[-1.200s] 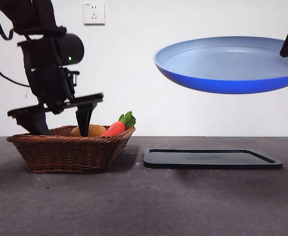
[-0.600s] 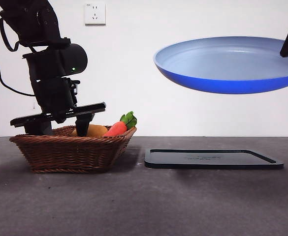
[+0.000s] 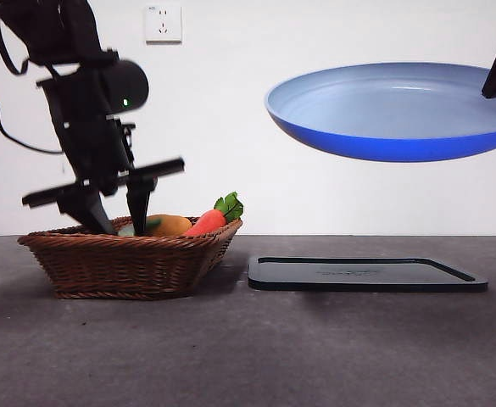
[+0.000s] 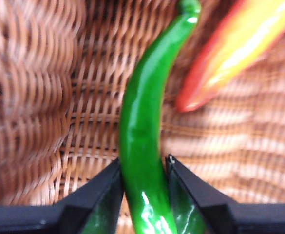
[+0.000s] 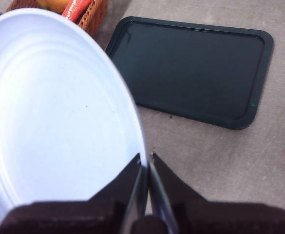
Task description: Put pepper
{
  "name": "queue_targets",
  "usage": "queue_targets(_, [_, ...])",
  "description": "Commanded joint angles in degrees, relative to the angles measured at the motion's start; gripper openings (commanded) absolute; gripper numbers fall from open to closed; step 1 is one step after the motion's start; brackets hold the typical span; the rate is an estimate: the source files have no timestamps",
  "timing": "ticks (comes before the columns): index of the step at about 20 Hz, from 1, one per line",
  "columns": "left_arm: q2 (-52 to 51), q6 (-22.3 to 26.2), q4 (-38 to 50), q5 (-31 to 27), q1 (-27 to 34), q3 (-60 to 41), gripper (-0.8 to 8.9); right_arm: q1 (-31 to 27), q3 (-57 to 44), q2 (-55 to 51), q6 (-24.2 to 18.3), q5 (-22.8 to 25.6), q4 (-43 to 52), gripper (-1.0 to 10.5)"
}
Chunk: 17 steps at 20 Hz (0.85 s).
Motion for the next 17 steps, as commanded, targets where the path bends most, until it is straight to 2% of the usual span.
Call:
queue_targets(1, [-1.4,0.2,0.2,0.3,-0.3,0.8,1.23,0.0,0.8,0.4,0.0,-0.4,0.7,0.1])
queue_targets(6, [-7.4,0.3,-0.3,1.2,-0.5,0.8,1.24,0.0,0.8,1.9,0.5,-0.4,0.8,0.1])
queue_targets(9, [-11.8,1.1,-0.2,7.3,-1.3,0.8,1.24,0.0,0.8,5.6,2.5,-0.5,0.9,0.1])
queue_targets(11, [-14.7,2.5,-0.4,11.6,-2.5,0.8,1.24,0.3,0.8,9.4,4.5,-0.7,2.3,0.1])
queue_targets(13, [-16.7,3.8,-0.3,14.1,-4.9,0.8,1.24,1.0,0.8,13.4,7.2,-2.9,4.6,0.1])
queue_targets(17, [-16.6,7.1,-0.7,13.6,-12.4,0.8,1.24,4.2,0.8,19.5,13.1,-3.5,9.7,0.1])
